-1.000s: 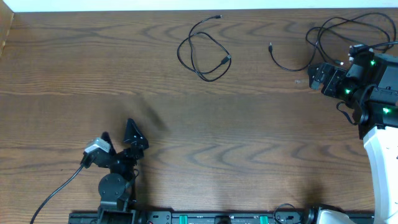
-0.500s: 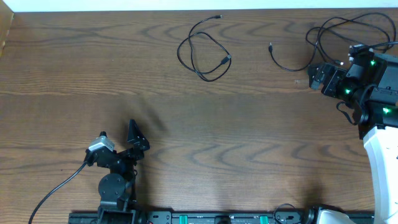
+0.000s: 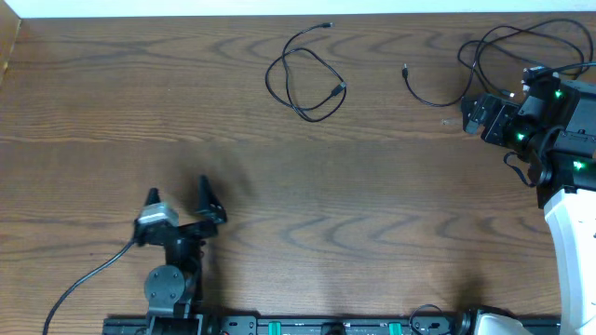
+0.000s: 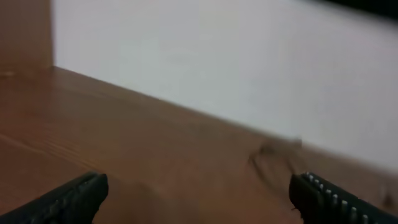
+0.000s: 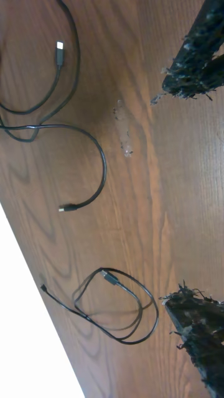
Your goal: Untangle cables
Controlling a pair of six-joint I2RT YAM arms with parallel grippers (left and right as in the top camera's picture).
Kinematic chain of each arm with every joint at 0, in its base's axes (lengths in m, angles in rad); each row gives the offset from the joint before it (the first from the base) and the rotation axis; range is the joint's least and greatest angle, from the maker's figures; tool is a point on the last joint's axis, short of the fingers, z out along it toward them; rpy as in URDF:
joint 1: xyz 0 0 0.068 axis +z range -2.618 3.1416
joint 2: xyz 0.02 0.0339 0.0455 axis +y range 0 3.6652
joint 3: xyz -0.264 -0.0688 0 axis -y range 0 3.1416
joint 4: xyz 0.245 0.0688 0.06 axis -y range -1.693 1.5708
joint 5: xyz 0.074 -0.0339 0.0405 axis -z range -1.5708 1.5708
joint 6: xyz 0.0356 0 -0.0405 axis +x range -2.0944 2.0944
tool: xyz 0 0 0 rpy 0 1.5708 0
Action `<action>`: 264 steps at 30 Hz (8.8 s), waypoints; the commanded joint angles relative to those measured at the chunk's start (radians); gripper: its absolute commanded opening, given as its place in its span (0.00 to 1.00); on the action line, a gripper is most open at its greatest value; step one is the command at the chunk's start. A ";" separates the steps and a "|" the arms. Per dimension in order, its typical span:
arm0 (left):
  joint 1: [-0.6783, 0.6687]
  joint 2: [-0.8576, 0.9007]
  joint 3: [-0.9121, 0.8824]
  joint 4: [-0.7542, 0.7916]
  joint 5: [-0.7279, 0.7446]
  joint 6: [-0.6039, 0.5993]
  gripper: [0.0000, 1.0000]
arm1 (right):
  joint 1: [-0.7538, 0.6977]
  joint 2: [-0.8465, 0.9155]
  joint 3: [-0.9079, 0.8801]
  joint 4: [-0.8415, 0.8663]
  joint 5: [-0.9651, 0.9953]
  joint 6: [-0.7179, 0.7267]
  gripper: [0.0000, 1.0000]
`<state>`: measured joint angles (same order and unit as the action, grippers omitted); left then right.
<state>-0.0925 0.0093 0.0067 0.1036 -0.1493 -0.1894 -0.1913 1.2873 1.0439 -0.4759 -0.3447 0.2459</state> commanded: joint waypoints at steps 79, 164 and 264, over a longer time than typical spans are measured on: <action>0.005 -0.005 -0.003 -0.174 0.113 0.159 0.98 | 0.005 -0.123 -0.047 -0.014 0.062 -0.007 0.99; 0.005 -0.005 -0.003 -0.174 0.113 0.159 0.98 | 0.206 -1.283 -1.038 0.401 0.319 -0.288 0.99; 0.005 -0.005 -0.003 -0.174 0.113 0.159 0.98 | 0.208 -1.281 -1.038 0.401 0.319 -0.288 0.99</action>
<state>-0.0921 0.0101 0.0212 -0.0273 -0.0265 -0.0467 0.0044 0.0109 0.0067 -0.0700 -0.0437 -0.0341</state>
